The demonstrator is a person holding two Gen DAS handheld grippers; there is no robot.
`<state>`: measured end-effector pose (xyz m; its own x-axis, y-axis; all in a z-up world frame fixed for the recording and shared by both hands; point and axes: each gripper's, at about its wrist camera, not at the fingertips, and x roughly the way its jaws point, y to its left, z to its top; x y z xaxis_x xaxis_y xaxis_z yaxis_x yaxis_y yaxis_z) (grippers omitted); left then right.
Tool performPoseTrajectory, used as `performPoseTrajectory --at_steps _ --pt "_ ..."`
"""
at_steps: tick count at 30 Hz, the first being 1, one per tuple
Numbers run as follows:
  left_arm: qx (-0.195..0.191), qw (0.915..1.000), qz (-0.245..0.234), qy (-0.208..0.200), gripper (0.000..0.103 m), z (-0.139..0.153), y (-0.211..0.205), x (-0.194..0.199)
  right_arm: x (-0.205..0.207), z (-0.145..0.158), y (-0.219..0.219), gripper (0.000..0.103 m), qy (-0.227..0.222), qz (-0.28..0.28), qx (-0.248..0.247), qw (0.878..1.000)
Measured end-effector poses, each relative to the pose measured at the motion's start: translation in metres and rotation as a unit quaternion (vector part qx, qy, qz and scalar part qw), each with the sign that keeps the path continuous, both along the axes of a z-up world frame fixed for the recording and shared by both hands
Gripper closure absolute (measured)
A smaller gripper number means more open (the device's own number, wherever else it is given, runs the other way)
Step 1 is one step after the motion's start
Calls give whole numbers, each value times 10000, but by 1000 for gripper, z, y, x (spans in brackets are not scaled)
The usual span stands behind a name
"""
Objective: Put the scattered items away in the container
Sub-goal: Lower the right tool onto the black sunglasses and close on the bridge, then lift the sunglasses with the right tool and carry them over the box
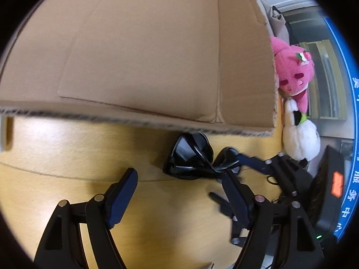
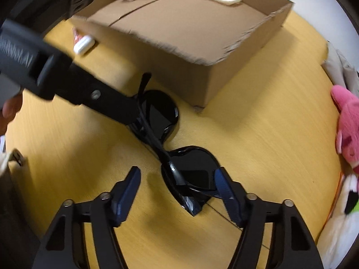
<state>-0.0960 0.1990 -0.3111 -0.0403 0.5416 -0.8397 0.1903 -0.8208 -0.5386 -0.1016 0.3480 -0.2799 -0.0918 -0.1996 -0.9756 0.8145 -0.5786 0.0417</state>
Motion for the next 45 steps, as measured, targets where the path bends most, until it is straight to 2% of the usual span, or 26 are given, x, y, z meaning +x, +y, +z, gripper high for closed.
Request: performPoseTrajectory --at_steps 3,5,7,9,12,13,16,22,33,36,42,45 --pt "182 9998 105 -15 27 -2 1 -4 1 -1 -1 34 42 23 -24 10000" --pt "231 9996 145 -57 37 -4 2 -7 -1 -1 -1 34 32 25 -30 10000" --pt "328 9992 192 -117 43 -7 1 -9 -2 0 0 35 -5 7 -35 10000" --pt "383 9989 231 -167 48 -8 2 -10 -3 1 2 42 -27 -88 -65 9999" --pt "336 9991 187 -177 52 -8 4 -10 1 3 3 67 32 -60 -1 10000" --pt "338 9991 139 -209 59 -9 4 -10 2 3 3 75 5 -66 -5 10000" --pt "462 9985 134 -270 64 -11 0 -7 7 5 5 83 -56 -108 -18 9999" --pt "568 9983 -1 -151 70 -3 -4 -6 29 11 10 89 -146 -171 -149 9996" --pt "745 9970 -207 102 75 26 -14 11 58 40 14 91 -169 -429 -431 9980" --pt "886 9957 -187 184 83 39 -22 17 68 51 10 93 -150 -405 -559 9975" --pt "1004 9944 -108 301 86 54 -38 26 85 67 -1 94 -173 -438 -762 9960" --pt "1074 9937 -24 319 87 58 -46 27 78 75 2 94 -229 -569 -865 9944"
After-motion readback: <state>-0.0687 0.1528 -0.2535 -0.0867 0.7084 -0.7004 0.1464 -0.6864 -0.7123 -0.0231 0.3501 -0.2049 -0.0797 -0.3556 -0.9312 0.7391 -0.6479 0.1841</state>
